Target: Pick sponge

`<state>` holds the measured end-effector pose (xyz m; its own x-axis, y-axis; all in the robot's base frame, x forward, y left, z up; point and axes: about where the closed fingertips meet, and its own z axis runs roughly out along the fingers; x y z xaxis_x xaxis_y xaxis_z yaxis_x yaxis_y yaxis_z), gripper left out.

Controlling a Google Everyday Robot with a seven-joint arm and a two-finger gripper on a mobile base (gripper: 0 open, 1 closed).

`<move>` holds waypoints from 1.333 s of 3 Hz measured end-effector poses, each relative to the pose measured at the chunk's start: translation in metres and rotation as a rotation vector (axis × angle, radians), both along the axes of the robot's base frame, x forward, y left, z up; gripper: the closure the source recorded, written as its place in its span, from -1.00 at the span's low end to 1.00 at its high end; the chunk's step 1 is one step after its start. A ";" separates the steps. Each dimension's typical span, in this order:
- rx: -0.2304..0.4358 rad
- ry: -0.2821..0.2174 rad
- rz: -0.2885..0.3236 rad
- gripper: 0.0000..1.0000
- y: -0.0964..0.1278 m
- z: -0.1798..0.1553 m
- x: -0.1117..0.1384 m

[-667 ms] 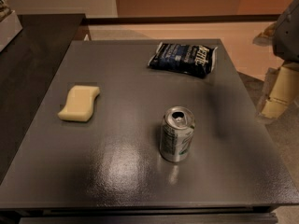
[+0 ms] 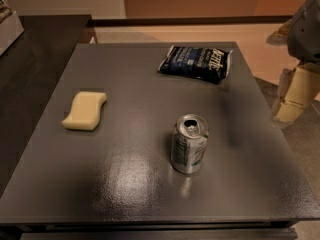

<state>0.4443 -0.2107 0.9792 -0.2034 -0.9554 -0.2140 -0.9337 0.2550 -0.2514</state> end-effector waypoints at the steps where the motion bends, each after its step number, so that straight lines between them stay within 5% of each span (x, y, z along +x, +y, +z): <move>1: 0.000 0.000 0.001 -1.00 0.000 0.000 0.000; 4: -0.005 -0.052 0.208 -1.00 0.127 0.034 0.072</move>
Offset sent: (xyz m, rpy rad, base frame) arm 0.0643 0.0935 0.0308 0.0290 -0.0294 0.1525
